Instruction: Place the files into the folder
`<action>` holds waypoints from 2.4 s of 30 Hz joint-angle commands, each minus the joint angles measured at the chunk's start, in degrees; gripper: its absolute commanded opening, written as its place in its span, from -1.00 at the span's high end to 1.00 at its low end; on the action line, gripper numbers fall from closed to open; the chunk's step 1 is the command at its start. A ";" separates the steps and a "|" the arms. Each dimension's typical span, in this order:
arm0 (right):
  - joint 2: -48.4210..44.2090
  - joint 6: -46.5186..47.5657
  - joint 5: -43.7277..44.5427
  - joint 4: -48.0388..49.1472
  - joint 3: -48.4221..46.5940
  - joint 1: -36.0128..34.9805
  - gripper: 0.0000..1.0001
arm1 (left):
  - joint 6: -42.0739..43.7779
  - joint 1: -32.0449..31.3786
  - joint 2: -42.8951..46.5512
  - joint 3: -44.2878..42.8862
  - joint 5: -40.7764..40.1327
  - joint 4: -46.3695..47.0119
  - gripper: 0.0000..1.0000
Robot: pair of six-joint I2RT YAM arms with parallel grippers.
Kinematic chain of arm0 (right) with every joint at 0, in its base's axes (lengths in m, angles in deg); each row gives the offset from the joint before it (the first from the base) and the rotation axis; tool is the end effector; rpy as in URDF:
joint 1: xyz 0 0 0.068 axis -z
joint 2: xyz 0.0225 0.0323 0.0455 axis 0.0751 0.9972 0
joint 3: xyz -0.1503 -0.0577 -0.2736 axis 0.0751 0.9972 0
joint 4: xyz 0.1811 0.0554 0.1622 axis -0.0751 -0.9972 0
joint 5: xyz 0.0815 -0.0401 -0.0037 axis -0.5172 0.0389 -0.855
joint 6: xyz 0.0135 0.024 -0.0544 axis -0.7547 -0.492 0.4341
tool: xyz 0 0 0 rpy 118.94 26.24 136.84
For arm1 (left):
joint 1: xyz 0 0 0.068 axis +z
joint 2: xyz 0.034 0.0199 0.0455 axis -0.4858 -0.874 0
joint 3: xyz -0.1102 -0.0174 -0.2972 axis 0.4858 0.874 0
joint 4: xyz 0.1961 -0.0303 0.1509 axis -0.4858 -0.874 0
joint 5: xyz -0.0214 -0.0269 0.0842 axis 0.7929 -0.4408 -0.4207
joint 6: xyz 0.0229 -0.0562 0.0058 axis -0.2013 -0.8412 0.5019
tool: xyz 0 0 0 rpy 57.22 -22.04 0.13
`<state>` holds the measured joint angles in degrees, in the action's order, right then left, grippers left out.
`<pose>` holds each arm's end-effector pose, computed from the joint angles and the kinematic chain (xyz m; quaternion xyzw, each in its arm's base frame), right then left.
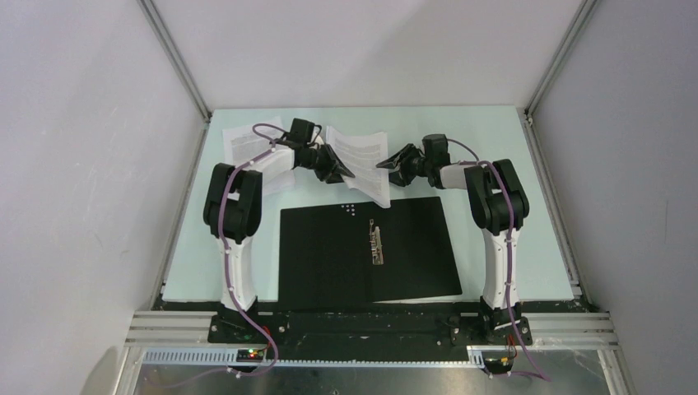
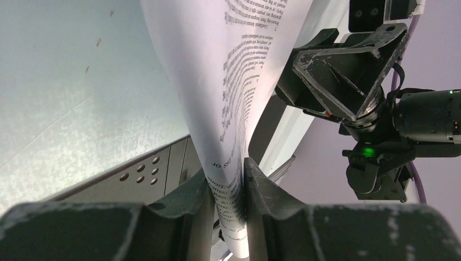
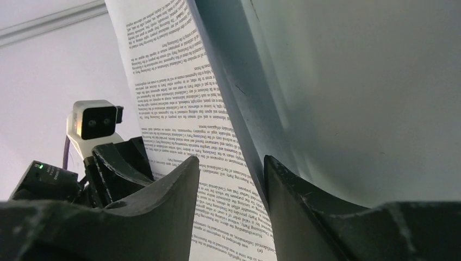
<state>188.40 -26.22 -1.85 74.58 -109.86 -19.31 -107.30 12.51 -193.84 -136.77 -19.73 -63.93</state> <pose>0.4655 0.1519 0.1581 0.2571 0.8185 0.4915 0.1496 0.4392 -0.1590 0.2154 -0.1920 0.8917 -0.4057 0.0590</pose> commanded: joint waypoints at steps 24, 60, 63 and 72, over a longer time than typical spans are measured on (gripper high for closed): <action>-5.08 3.25 -1.79 -3.71 2.25 -0.87 -0.43 | -4.54 0.61 8.24 1.33 6.73 6.24 0.47; -41.55 37.03 41.08 -51.37 21.65 0.66 1.00 | 0.94 -4.46 38.30 43.79 -26.66 4.82 -0.67; -42.61 39.36 49.34 -53.46 24.56 -1.51 1.00 | 0.08 -5.18 38.29 45.91 -28.92 4.54 -0.59; -39.03 44.37 65.10 -53.28 24.38 -12.65 1.00 | -0.88 -5.55 36.92 46.01 -33.12 2.63 -0.51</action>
<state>149.28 14.19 53.80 22.18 -84.36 -29.89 -107.89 7.35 -156.14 -89.84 -49.19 -60.82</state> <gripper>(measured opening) 0.009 0.755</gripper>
